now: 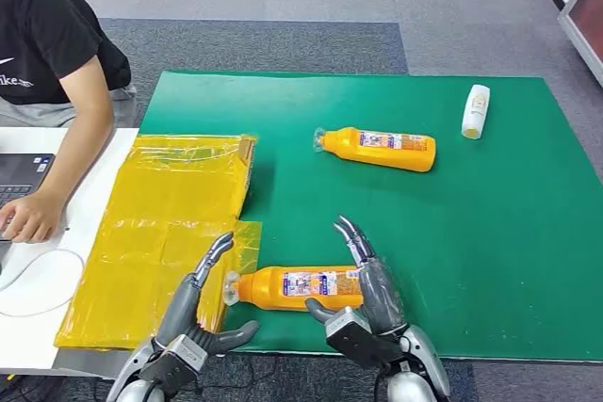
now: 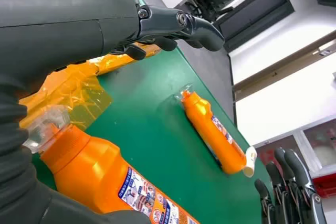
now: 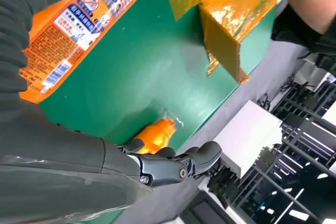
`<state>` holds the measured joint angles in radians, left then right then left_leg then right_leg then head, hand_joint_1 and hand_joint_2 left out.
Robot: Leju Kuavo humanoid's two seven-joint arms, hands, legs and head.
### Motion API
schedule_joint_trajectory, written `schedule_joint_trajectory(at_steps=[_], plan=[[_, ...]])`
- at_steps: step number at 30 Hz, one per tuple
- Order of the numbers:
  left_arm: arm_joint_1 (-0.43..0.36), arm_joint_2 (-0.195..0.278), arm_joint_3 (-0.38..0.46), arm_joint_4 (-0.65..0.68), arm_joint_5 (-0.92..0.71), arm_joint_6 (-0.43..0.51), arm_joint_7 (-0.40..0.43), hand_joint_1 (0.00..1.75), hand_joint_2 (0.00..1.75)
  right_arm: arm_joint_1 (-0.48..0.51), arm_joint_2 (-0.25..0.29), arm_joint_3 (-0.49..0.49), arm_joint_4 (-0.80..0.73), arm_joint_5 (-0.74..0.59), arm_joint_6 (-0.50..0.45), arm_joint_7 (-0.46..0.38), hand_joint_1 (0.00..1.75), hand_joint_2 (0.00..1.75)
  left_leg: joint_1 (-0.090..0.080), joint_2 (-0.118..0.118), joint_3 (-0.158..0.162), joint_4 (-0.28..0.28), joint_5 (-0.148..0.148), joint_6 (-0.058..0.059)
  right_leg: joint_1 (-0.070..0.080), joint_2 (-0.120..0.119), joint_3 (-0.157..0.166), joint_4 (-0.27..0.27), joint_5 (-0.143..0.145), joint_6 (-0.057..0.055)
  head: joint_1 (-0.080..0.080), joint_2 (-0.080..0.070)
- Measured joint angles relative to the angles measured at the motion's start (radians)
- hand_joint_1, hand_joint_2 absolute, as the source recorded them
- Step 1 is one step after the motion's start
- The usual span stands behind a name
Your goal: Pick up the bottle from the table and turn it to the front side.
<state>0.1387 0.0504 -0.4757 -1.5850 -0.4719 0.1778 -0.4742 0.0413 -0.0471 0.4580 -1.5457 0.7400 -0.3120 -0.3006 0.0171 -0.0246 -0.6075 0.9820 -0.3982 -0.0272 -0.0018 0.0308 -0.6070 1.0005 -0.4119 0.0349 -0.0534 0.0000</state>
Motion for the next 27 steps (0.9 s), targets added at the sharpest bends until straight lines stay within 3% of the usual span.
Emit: schedule_joint_trajectory(at_steps=[2, 6, 8, 21, 27], plan=[[0.000, 0.000, 0.000, 0.000, -0.004, -0.001, 0.000, 0.00, 1.75, -0.001, 0.000, 0.000, 0.002, 0.067, -0.024, 0.017, 0.00, 1.75, 0.000, 0.000, 0.000, 0.000, 0.000, 0.000, 0.000, 0.000, 0.000, 0.000, 0.000, 0.000, 0.000, 0.000], [-0.011, -0.001, -0.001, 0.000, -0.012, -0.018, 0.002, 0.00, 1.75, -0.017, -0.017, 0.021, 0.031, 0.397, -0.106, 0.106, 0.00, 1.75, 0.000, 0.000, 0.000, 0.000, 0.000, 0.000, 0.000, 0.000, 0.000, 0.000, 0.000, 0.000, 0.000, 0.000], [-0.018, -0.002, -0.001, 0.000, -0.013, -0.025, 0.003, 0.00, 1.75, -0.026, -0.027, 0.038, 0.056, 0.460, -0.110, 0.124, 0.00, 1.75, 0.000, 0.000, 0.000, 0.000, 0.000, 0.000, 0.000, 0.000, 0.000, 0.000, 0.000, 0.000, 0.000, 0.000], [-0.026, -0.013, -0.001, 0.001, -0.021, -0.029, 0.003, 0.00, 1.75, -0.104, -0.045, 0.107, 0.170, 0.554, -0.005, 0.247, 0.00, 1.75, 0.000, 0.000, 0.000, 0.000, 0.000, 0.000, 0.000, 0.000, 0.000, 0.000, 0.000, 0.000, 0.000, 0.000], [-0.026, -0.018, 0.000, 0.001, -0.022, -0.028, 0.003, 0.00, 1.75, -0.135, -0.047, 0.130, 0.208, 0.559, 0.086, 0.287, 0.00, 1.75, 0.000, 0.000, 0.000, 0.000, 0.000, 0.000, 0.000, 0.000, 0.000, 0.000, 0.000, 0.000, 0.000, 0.000]])
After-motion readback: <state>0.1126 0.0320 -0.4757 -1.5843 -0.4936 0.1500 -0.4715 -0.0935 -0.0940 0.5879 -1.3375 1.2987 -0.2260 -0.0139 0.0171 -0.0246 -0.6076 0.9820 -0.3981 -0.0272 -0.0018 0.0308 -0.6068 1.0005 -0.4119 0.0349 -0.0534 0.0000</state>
